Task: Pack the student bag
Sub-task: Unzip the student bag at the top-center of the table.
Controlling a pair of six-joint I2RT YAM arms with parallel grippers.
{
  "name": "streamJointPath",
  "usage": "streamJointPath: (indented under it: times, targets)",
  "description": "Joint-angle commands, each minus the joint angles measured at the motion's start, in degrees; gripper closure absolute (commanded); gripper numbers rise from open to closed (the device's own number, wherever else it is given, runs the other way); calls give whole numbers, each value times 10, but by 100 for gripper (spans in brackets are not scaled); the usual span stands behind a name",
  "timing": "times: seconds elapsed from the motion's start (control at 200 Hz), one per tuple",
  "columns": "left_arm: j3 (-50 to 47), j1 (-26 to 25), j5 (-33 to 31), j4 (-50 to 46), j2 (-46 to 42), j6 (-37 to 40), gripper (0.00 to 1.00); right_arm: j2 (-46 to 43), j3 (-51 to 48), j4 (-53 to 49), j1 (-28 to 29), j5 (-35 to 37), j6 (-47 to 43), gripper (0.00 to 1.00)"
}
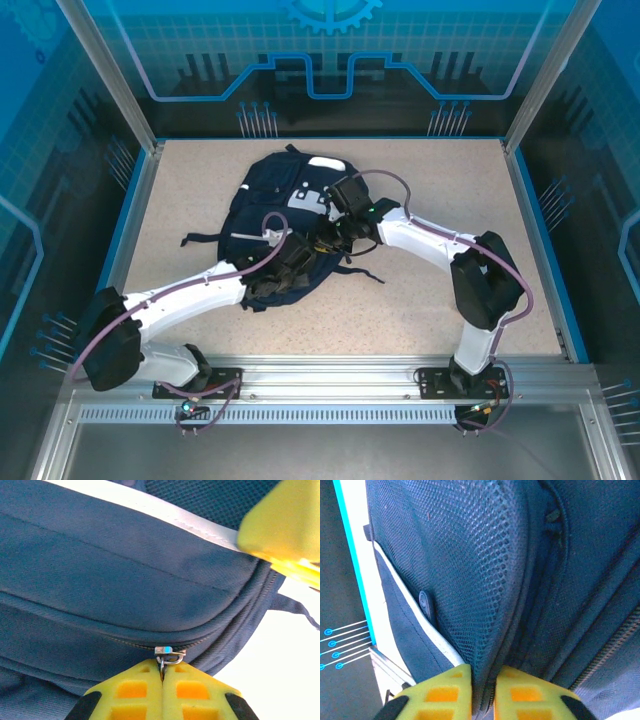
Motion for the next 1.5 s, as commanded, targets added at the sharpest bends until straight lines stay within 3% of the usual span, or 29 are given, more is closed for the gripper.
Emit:
streamJointPath:
  times: [0.0, 0.185, 0.355, 0.42, 0.6, 0.755, 1.066, 1.496]
  targets:
    - [-28, 27, -12, -48, -36, 9, 100, -17, -1, -56, -15, 59, -29, 89]
    - [-67, 84, 6, -50, -71, 26, 100, -37, -12, -81, -58, 79, -67, 93]
    - [-90, 122, 63, 35, -65, 42, 100, -32, 21, -131, -102, 83, -121, 92]
    - [-81, 122, 97, 77, -51, 60, 100, -43, 24, -137, -113, 73, -133, 84]
    - [-36, 84, 168, 171, -26, 129, 100, -131, -16, -129, -121, 76, -136, 48]
    - [9, 35, 212, 225, -5, 165, 100, -204, -84, -110, -124, 69, -85, 37]
    - [68, -24, 232, 275, 64, 150, 100, -280, -199, -24, -124, 29, 72, 38]
    - [67, -27, 219, 259, 76, 146, 100, -229, -195, 31, -118, -9, 132, 57]
